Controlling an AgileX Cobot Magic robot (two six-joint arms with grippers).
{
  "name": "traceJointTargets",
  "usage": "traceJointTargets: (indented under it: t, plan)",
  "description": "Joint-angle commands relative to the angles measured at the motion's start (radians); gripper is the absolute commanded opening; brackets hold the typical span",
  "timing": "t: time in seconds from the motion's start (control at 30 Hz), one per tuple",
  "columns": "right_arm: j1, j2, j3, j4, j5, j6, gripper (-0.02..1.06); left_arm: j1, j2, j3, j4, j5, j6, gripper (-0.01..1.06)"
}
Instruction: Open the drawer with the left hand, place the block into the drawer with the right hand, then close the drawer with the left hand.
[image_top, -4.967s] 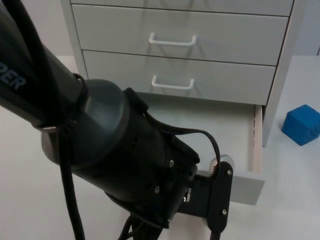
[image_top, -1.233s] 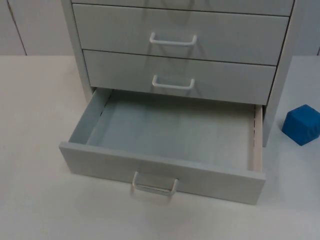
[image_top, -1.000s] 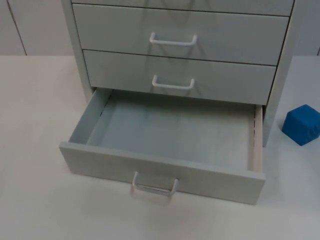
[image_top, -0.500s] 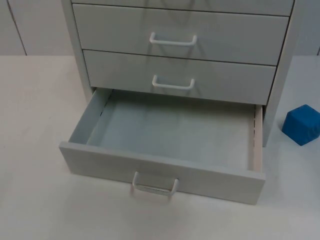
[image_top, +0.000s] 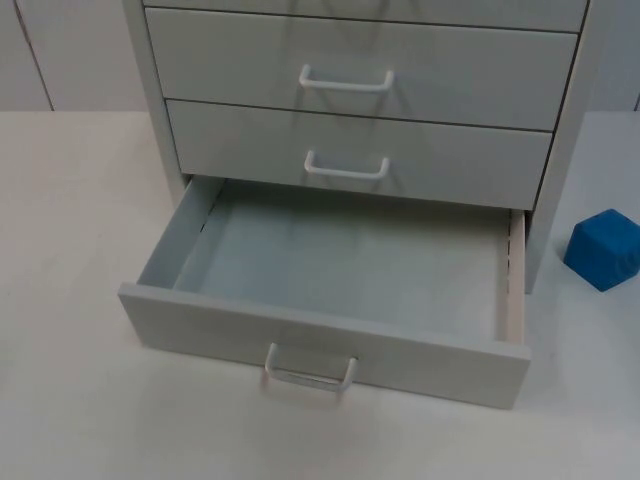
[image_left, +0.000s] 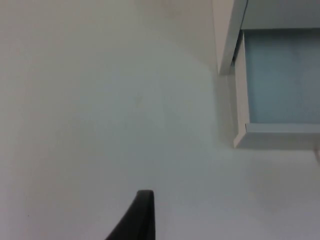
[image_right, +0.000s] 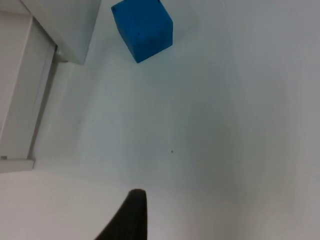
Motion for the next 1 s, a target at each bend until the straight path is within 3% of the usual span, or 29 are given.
traceJointTargets:
  t: [0.0,0.17,0.33,0.53,0.63,0.97]
  plan:
    - [-0.004,0.027,-0.041,0.000,0.007,-0.012,1.05,0.004,-0.007,0.004,0.004,-0.006,-0.001,1.05]
    - [-0.004,0.157,-0.144,-0.009,0.019,-0.026,1.05,0.004,-0.006,0.004,0.004,-0.006,0.001,1.05]
    - [-0.004,0.360,-0.232,-0.007,0.013,-0.113,1.05,0.004,-0.006,0.004,0.013,-0.006,0.003,1.05]
    - [-0.004,0.575,-0.299,0.002,-0.097,-0.211,1.05,0.004,-0.006,0.004,0.030,-0.008,0.003,1.05]
    - [-0.004,0.693,-0.359,0.061,-0.161,-0.324,1.05,0.004,-0.006,0.004,0.036,-0.013,0.003,1.05]
    - [0.021,0.937,-0.501,0.228,-0.214,-0.555,1.05,0.004,-0.006,0.004,0.054,-0.023,0.003,1.05]
